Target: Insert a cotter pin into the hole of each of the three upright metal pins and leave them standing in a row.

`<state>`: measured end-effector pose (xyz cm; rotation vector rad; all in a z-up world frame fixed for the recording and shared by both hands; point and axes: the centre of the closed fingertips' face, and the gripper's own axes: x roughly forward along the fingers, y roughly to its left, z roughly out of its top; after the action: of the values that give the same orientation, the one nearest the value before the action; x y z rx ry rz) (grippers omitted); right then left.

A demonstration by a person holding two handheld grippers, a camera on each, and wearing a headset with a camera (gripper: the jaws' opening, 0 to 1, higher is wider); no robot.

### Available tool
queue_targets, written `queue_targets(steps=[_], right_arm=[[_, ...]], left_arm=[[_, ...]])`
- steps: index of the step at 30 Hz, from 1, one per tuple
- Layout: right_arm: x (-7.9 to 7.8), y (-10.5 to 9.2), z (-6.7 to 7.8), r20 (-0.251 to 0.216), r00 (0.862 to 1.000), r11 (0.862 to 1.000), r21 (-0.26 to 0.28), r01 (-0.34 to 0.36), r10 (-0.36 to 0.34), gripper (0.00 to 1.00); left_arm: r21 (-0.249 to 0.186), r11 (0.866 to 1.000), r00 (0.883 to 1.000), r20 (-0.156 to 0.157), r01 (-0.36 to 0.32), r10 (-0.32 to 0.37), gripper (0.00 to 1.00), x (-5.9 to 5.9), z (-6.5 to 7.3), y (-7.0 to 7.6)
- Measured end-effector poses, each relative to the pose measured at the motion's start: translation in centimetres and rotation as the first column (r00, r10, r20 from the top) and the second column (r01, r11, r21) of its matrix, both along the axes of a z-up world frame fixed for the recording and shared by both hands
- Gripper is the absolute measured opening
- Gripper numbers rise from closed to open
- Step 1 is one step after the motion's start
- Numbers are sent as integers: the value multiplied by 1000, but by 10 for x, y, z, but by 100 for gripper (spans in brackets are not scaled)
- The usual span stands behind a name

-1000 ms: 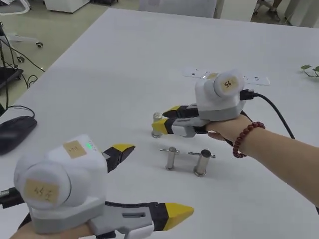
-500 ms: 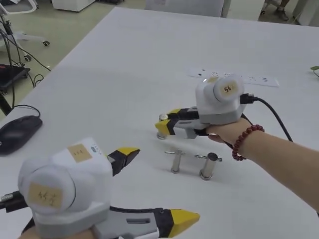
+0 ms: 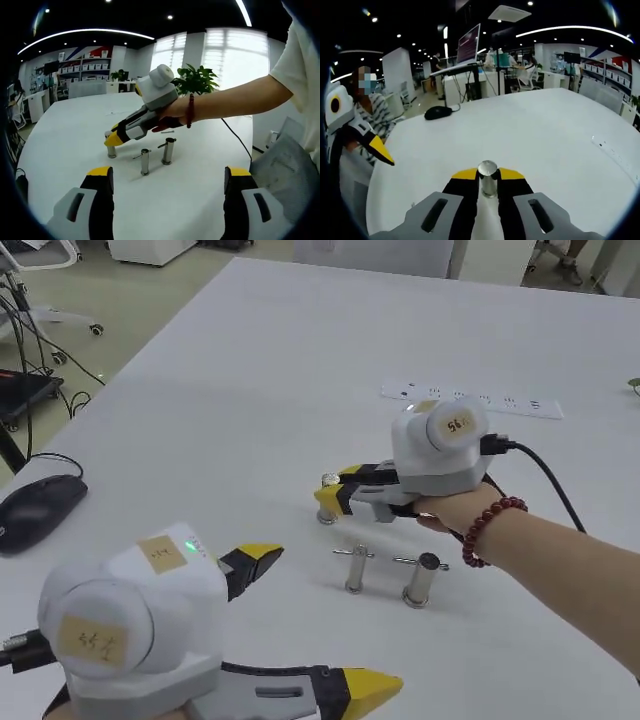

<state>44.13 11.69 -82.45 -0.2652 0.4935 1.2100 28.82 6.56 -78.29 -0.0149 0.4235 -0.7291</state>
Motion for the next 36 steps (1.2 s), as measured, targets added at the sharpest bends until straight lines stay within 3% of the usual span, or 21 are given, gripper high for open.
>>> queue_targets(steps=[19, 36], right_arm=[[-6, -7, 3, 9, 1000, 1000, -29, 10, -9, 14], [-9, -49, 12, 32, 999, 997, -63, 46, -44, 14]], left_arm=[[-7, 1000, 1000, 3, -10, 10, 92, -1, 2, 1], [-10, 1000, 1000, 7, 0, 0, 92, -1, 4, -3]])
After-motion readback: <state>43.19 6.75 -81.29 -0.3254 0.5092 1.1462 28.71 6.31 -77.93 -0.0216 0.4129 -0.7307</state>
